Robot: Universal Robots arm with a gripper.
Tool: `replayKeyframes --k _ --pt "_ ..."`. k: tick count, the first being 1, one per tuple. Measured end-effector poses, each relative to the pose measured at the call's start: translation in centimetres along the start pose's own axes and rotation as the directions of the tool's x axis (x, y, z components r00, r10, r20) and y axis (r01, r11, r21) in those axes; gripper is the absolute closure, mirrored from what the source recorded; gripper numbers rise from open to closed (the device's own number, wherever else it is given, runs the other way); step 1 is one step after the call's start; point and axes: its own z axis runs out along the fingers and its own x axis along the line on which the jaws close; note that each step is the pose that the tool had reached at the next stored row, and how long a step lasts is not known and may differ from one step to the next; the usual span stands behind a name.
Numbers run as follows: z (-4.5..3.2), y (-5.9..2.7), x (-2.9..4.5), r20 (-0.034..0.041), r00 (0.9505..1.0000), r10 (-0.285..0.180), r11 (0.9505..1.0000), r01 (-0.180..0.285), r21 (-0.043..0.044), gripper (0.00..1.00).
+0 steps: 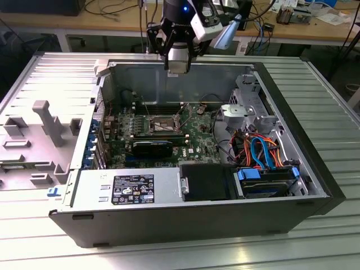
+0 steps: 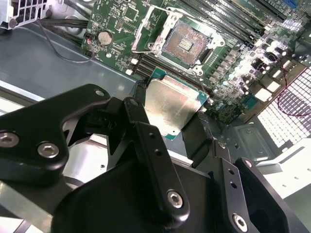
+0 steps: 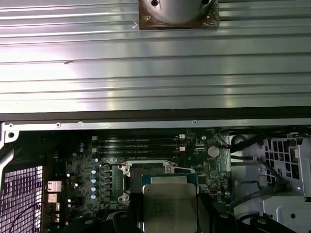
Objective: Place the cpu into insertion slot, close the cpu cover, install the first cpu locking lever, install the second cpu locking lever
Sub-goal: 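Place the cpu into insertion slot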
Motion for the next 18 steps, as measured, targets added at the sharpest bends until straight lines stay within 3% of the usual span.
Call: replayKeyframes --k 18 --pt "0.49 -0.61 0.15 0.0000 1.0000 0.000 1.0000 0.000 0.0019 0.46"
